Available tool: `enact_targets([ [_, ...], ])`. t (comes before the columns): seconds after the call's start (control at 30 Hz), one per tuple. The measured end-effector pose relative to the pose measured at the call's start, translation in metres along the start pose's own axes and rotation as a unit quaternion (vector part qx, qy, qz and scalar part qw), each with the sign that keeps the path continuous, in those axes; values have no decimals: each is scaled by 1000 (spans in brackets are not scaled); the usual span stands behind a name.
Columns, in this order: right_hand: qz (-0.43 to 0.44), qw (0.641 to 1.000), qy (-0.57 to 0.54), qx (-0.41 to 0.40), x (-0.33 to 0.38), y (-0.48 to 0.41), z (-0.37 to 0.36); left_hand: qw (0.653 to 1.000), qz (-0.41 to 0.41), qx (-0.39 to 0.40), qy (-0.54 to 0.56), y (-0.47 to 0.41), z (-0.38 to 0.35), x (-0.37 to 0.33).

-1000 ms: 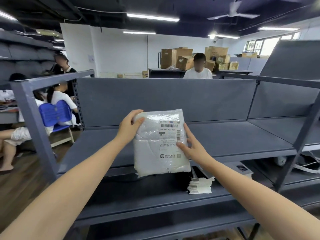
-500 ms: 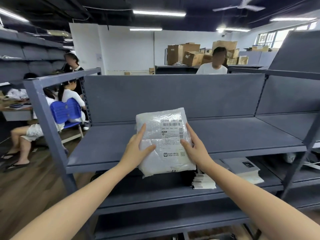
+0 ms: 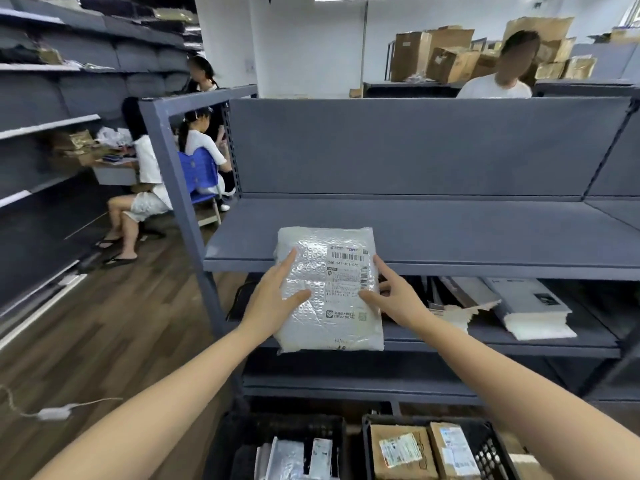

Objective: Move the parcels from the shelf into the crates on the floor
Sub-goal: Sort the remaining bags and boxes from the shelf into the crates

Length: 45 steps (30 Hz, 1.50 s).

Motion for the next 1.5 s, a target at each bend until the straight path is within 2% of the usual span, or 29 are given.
enact_targets([
  [0.1,-3,999,21,26,-2,1,-29,998,31,24,-39,15,2,21],
  [0.2,16,995,87,45,-7,-5,-57,992,70,71,-76,21,1,45],
  [0.37,42,988,141,44,-27,-31,-96,987,86,111,-73,12,-3,84],
  [0.67,-22,988,154,27,-73,-71,-139,982,75,159,-73,-17,-17,148],
  [0.97,-76,983,166,36,-111,-51,-156,972,75,206,-80,6,-49,179],
  [1.23,-149,973,155,79,-224,-22,-191,946,84,283,-132,61,-123,232],
  [1.5,-193,964,146,110,-389,-17,-260,932,110,321,-130,113,-259,361],
])
Point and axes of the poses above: each hand's wrist, its own y-axis away from the middle knuckle, its own z-axis out of the back of the hand, x = y × z, the point moved 3 cm from there along -y, towards the middle knuckle, and after that the axes turned 9 degrees about -y, right-handed, at the moved point
